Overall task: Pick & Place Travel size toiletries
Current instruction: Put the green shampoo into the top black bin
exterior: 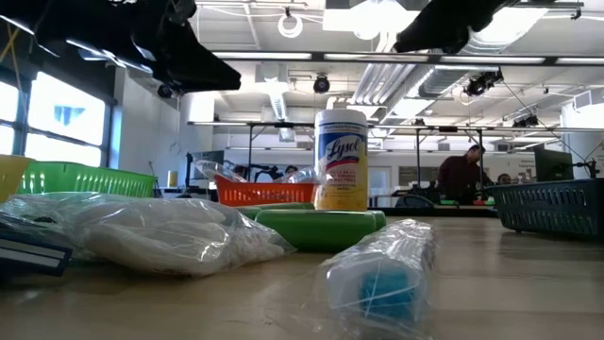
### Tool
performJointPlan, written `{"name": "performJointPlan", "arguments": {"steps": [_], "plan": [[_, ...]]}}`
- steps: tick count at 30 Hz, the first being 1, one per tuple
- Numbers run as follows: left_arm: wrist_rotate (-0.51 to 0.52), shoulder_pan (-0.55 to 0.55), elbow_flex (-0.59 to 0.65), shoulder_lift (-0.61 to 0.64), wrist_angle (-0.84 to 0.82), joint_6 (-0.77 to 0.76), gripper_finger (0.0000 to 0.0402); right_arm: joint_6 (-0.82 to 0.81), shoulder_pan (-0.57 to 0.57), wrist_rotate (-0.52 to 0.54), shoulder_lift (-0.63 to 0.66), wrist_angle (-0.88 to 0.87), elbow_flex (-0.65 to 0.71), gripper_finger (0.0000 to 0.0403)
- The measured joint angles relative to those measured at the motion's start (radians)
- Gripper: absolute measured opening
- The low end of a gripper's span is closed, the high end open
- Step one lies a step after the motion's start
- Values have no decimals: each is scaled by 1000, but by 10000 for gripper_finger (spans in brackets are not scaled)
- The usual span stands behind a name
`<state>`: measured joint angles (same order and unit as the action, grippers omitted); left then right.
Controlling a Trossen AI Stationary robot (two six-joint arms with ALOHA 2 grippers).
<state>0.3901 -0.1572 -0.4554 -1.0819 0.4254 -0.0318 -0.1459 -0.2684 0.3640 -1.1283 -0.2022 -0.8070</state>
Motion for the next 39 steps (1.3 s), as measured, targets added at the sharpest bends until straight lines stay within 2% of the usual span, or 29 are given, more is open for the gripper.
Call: {"name": "performJointPlan", "arguments": {"steps": [7, 12, 15, 21, 29, 35, 39], "plan": [[0, 0, 1, -15, 13, -9, 159, 208, 137, -88, -69, 64, 0, 45], [1, 0, 1, -16, 8, 1, 159, 346, 258, -249, -74, 62, 0, 8], [1, 0, 1, -15, 7, 1, 159, 360, 335, -334, -73, 64, 0, 5], [2, 0, 1, -15, -11, -1, 159, 348, 442, -416, -66, 65, 0, 3], [3, 0, 1, -16, -39, -82, 159, 251, 459, -452, -67, 166, 80, 3], [3, 0, 1, -16, -118, -113, 159, 173, 429, -445, -67, 370, 206, 3], [3, 0, 1, -16, -129, -107, 159, 168, 411, -448, -67, 454, 234, 3]]}}
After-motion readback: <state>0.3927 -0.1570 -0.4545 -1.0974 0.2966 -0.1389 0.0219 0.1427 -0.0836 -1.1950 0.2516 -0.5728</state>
